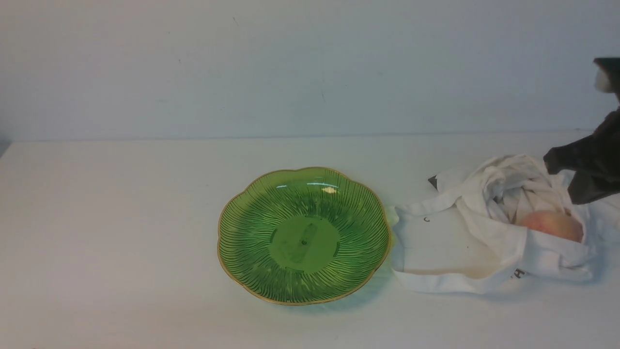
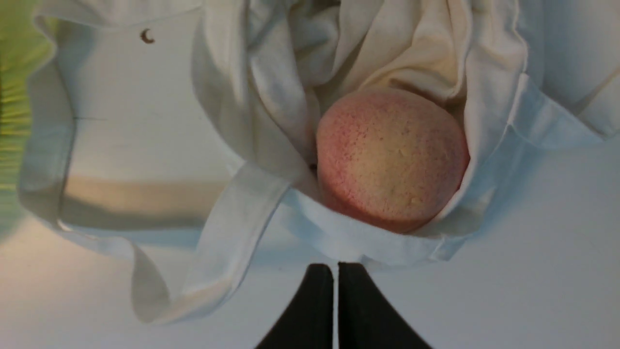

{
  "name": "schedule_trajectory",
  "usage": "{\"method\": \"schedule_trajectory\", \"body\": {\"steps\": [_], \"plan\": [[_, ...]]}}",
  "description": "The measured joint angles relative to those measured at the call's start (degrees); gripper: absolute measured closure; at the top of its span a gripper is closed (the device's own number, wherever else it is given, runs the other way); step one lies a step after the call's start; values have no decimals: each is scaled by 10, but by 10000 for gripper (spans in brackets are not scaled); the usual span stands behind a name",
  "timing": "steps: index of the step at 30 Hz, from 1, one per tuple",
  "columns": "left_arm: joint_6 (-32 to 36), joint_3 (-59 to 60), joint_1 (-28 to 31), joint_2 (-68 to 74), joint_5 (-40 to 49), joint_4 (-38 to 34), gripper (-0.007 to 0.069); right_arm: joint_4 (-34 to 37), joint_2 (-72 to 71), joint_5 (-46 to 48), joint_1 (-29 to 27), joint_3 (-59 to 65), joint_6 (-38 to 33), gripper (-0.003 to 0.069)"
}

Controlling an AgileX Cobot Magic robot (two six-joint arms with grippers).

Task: Take the fruit out of the cloth bag on the white table and place them on a plate.
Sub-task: 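Reach into the cloth bag and grasp the peach with the right gripper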

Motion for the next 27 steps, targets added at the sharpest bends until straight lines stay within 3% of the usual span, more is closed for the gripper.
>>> {"method": "schedule_trajectory", "body": {"steps": [6,15,16,18,22,27], "plan": [[0,0,0,0,0,0,632,-22,66,-21,0,-24,5,574],[0,0,0,0,0,0,632,-33,164,-43,-17,-88,61,202],[0,0,0,0,0,0,632,-35,166,-43,-17,-88,62,202],[0,0,0,0,0,0,632,-50,190,-21,-17,-91,67,88],[0,0,0,0,0,0,632,-50,208,-12,-17,-91,69,28],[0,0,0,0,0,0,632,-31,214,-12,-17,-92,66,29]]}}
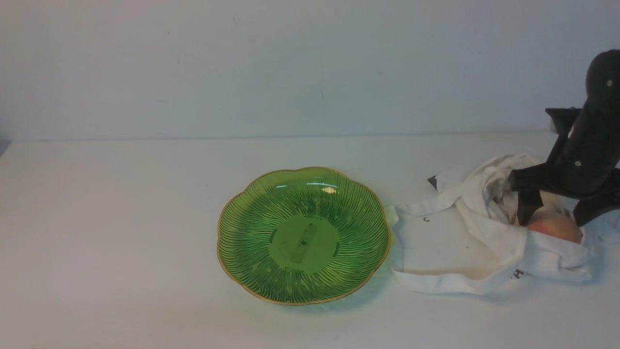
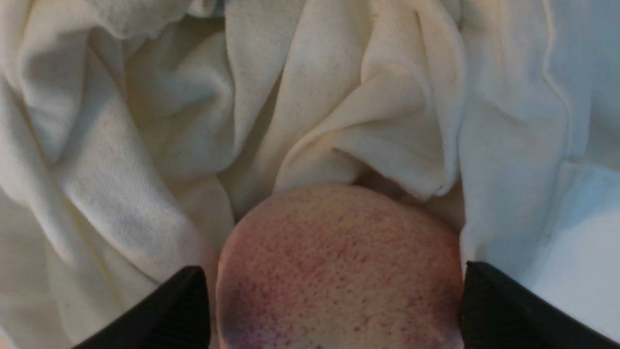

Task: Take the fruit out of the cloth bag on the white table and place them on a plate.
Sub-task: 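Reach into the cloth bag and grasp the peach with the right gripper, then place the peach onto the plate with the right gripper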

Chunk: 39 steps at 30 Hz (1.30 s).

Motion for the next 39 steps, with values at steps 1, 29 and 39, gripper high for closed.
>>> {"method": "schedule_trajectory", "body": {"steps": [1,29,39], "plan": [[0,0,0,0,0,0,632,1,1,0,0,-1,-2,32],[0,0,0,0,0,0,632,27,-44,56,0,-28,-44,113],[0,0,0,0,0,0,632,63,-111,46,0,-28,-60,113]]}}
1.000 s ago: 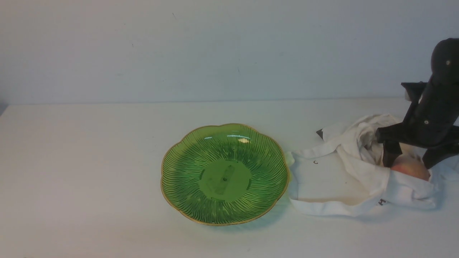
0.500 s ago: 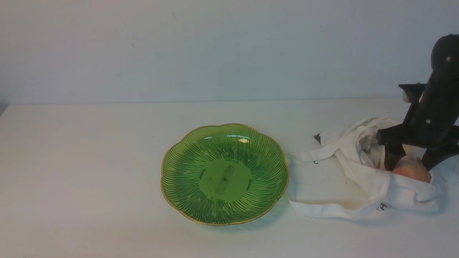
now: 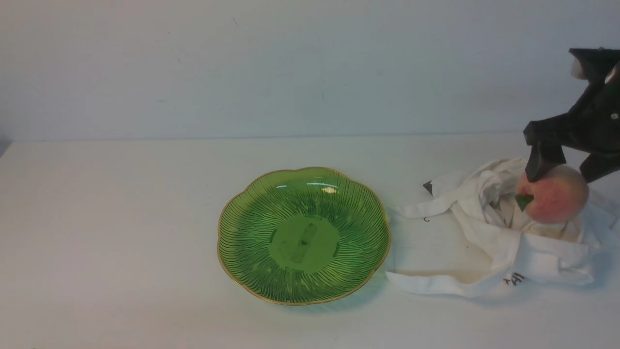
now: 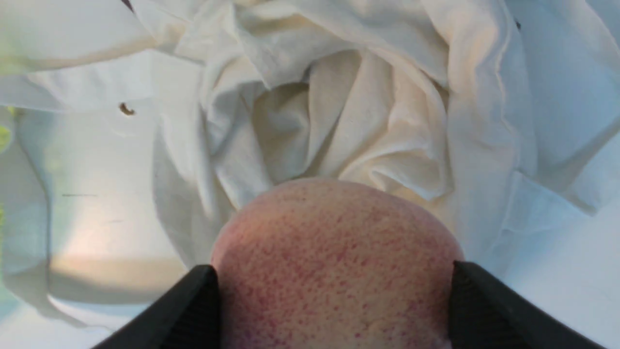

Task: Take the fruit out of the cloth bag on the white table and place them on a plate.
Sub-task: 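Place the peach onto the plate with the right gripper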

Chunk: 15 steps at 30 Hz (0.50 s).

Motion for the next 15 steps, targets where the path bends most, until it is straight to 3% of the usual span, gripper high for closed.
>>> {"method": "schedule_trajectory", "body": {"steps": [6,11,15], "plan": [[0,0,0,0,0,0,632,82,-2,-11,0,0,-36,113],[0,0,0,0,0,0,632,242,-4,-41,15,0,-123,113],[0,0,0,0,0,0,632,309,-4,-85,55,0,-171,113]]}}
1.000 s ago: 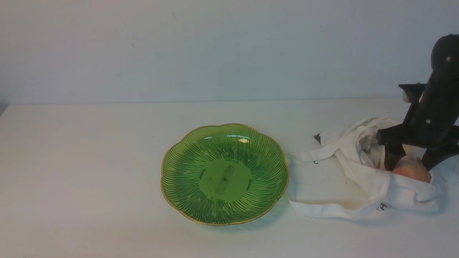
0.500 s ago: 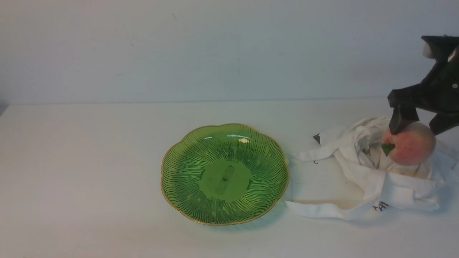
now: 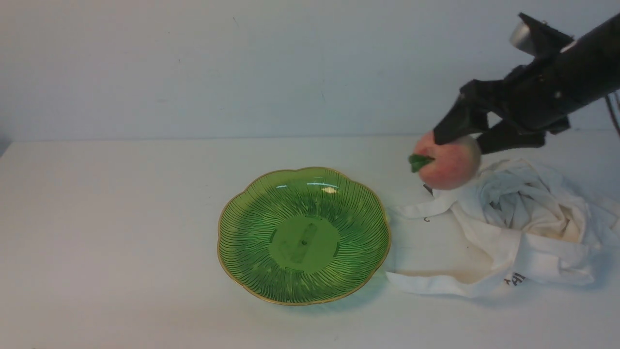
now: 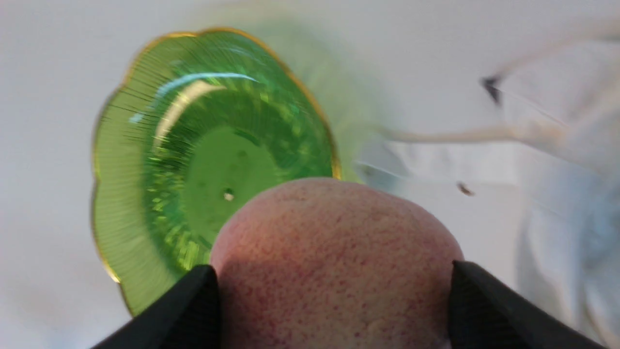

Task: Take the fruit out of the cloth bag on the white table and place them on a plate.
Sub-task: 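Place the peach onto the plate with the right gripper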

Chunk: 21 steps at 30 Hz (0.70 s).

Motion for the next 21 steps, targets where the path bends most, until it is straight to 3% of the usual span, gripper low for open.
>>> {"method": "schedule_trajectory", "body": {"steps": [11,21], "plan": [[0,0,0,0,0,0,632,0,78,-109,157,-1,-33,113],[0,0,0,0,0,0,632,-4,149,-125,179,-1,-34,113]]}}
